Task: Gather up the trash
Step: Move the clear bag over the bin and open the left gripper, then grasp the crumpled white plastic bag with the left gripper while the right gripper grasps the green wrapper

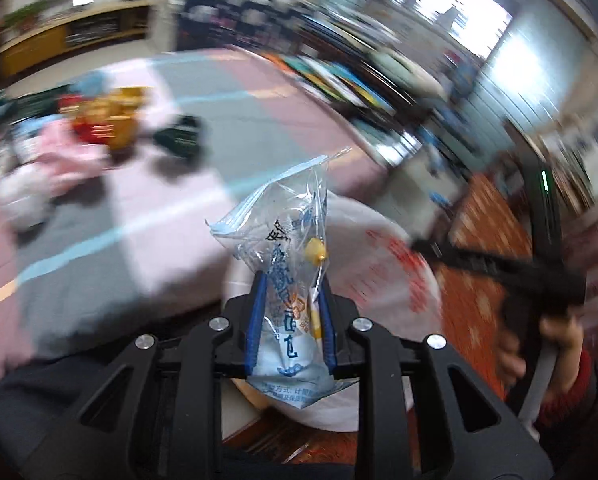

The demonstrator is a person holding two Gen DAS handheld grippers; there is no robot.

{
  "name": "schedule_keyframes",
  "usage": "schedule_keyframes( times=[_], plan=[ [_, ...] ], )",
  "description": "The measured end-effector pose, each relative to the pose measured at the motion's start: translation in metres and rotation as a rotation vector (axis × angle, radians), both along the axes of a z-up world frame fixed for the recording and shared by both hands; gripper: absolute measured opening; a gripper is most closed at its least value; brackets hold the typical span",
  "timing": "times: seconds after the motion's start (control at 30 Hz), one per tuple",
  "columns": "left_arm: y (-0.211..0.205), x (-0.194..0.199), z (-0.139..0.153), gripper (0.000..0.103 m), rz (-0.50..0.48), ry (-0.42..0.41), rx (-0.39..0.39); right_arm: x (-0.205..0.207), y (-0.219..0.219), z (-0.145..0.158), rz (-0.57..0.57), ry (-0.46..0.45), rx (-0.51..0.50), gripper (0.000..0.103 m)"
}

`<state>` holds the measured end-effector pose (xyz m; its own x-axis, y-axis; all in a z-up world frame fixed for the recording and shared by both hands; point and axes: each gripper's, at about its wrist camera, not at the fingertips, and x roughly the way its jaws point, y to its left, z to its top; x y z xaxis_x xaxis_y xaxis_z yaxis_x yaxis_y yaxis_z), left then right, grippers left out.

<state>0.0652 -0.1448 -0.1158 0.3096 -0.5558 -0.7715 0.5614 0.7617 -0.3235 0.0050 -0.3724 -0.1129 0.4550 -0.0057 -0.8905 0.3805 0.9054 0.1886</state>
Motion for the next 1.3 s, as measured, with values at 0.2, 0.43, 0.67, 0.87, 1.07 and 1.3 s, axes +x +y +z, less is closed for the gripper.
schedule_keyframes(
  times=[0.2, 0.43, 0.67, 0.87, 1.07, 1.3],
  plan=[
    [-0.061, -0.021, -0.032, 0.071, -0.200, 0.051, 0.057, -0.001, -0.012, 0.014, -0.018, -0.056, -0.090, 0.068],
    [0.022, 0.037, -0.023, 0.080, 0.143, -0.108, 0.215, 0.026, 0.009, 0.011, 0.015, -0.069, -0.109, 0.068],
    [0.227, 0.138, -0.021, 0.084, 0.805, -0.048, 0.217, 0.084, 0.074, 0.012, 0.142, -0.099, -0.080, 0.068],
    [0.334, 0.171, -0.036, 0.088, 1.032, -0.040, 0.239, 0.151, 0.142, -0.004, 0.248, -0.089, -0.111, 0.068],
    [0.346, 0.192, -0.051, 0.089, 0.992, -0.046, 0.249, 0.230, 0.176, -0.026, 0.225, -0.049, -0.162, 0.068],
    [0.328, 0.192, -0.055, 0.091, 0.936, -0.049, 0.240, 0.273, 0.203, -0.057, 0.268, 0.001, -0.172, 0.071]
  ],
)
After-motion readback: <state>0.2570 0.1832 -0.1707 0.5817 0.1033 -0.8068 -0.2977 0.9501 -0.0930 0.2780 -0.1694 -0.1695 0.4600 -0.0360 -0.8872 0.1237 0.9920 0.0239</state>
